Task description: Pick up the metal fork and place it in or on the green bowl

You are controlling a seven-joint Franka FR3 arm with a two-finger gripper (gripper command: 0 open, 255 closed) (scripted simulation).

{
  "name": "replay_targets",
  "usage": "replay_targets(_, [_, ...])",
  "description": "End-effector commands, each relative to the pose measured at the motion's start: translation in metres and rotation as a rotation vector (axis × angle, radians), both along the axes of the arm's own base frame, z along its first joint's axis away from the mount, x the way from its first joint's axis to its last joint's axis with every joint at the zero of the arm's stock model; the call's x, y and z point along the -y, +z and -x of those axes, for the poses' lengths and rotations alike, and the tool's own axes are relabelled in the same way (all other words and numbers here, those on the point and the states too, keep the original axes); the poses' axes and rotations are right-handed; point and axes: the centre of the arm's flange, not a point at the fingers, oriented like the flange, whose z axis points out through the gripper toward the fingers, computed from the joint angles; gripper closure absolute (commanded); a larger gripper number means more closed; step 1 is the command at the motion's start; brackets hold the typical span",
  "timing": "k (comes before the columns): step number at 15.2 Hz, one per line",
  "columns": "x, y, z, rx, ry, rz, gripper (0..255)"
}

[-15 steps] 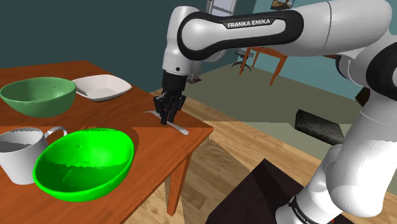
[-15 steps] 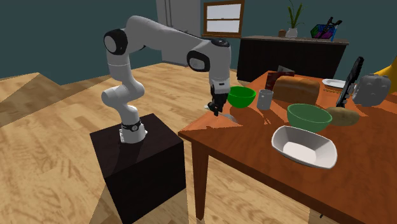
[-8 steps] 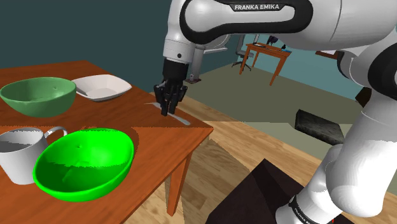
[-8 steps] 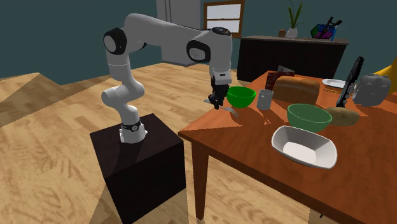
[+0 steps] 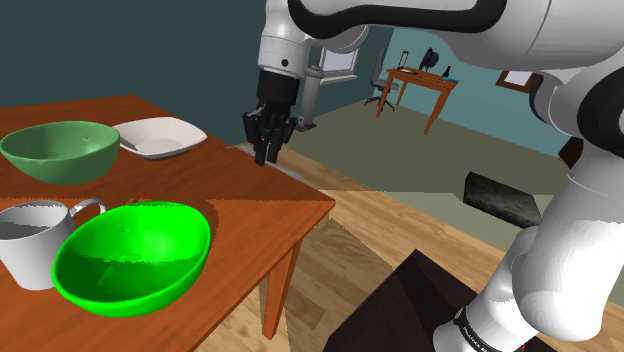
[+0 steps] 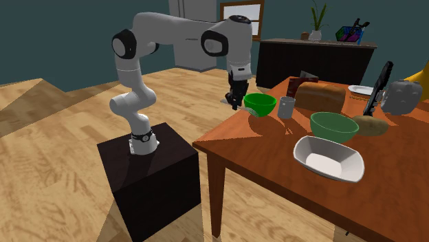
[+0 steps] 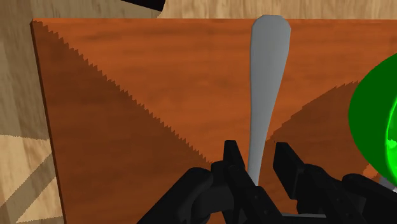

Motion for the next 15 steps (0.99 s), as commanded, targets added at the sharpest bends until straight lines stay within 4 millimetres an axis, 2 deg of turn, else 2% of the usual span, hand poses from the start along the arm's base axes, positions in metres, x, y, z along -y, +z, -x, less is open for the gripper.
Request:
replay_targets(1, [0.001, 0.012, 0.001, 0.0, 0.0, 0.0, 255])
replay_targets(9, [0.001, 0.051, 0.001, 0.0, 0.0, 0.0, 255])
replay_targets(15, [-0.076, 0.047, 0.023, 0.0, 0.0, 0.0, 255])
